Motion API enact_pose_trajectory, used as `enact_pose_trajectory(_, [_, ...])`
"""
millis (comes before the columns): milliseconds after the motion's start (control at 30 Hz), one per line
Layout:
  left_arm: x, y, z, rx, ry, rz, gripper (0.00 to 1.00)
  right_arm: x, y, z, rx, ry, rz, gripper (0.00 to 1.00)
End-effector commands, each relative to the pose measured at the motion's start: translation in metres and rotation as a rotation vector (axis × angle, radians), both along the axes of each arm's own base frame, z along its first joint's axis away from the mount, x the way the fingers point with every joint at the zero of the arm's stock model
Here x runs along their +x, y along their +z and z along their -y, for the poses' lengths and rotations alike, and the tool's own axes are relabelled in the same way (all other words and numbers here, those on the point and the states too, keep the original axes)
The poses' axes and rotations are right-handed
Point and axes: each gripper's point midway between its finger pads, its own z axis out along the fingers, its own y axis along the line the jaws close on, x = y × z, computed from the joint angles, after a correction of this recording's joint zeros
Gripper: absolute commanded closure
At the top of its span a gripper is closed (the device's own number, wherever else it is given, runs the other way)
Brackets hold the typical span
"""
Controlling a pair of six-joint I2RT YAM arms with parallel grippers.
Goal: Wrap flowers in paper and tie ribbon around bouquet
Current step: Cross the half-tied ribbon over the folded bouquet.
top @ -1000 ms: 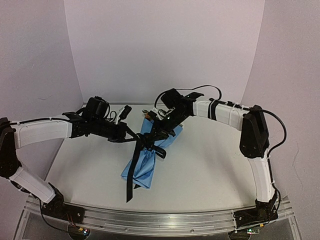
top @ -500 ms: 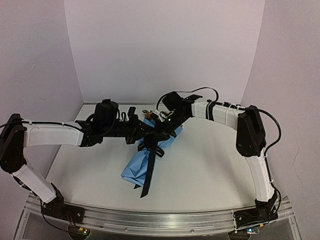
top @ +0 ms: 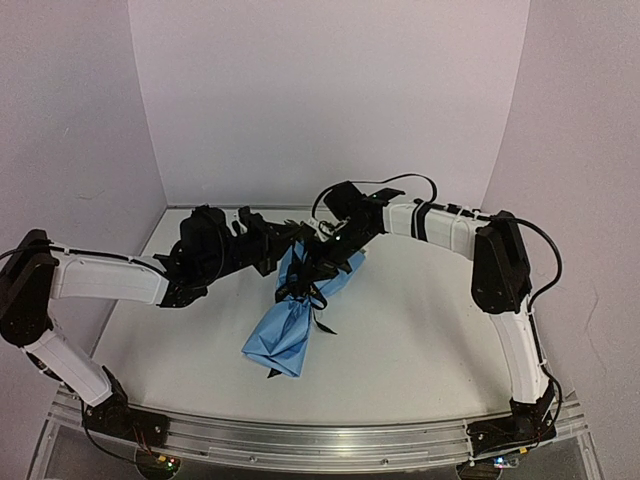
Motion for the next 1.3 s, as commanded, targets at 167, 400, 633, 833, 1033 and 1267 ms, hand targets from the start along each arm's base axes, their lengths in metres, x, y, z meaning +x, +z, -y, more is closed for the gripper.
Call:
enact_pose_trajectory(167, [-0.066,-0.048,-0.01,0.177,-0.217,0.122,1.0,-0.011,0.018,0.008,0.024,0.029,0.037,1.0])
enact_pose_trajectory(400, [-0.082,-0.084,-0.025,0.3,-0.193,0.09,1.0,-0.022,0.042,0.013,0.056,0.04,0.053,1.0])
enact_pose_trajectory(633, [-0.079,-0.098,-0.019,0.364,-0.201,0.056,0.99,-0.039,0.063,0.015,0.081,0.064,0.074,1.0])
enact_pose_trajectory(833, [-0.087,-0.084,0.007,0.386,-0.33,0.204,0.76,-0.048,0.07,0.02,0.076,0.078,0.081,1.0])
enact_pose_trajectory(1033, [-0.102,-0.072,0.007,0.462,-0.419,0.332,0.5,-0.051,0.072,0.024,0.064,0.091,0.083,1.0])
enact_pose_trajectory(1267, [-0.11,-0.051,-0.017,0.593,-0.408,0.537,0.41,-0.052,0.074,0.026,0.055,0.081,0.075,1.0])
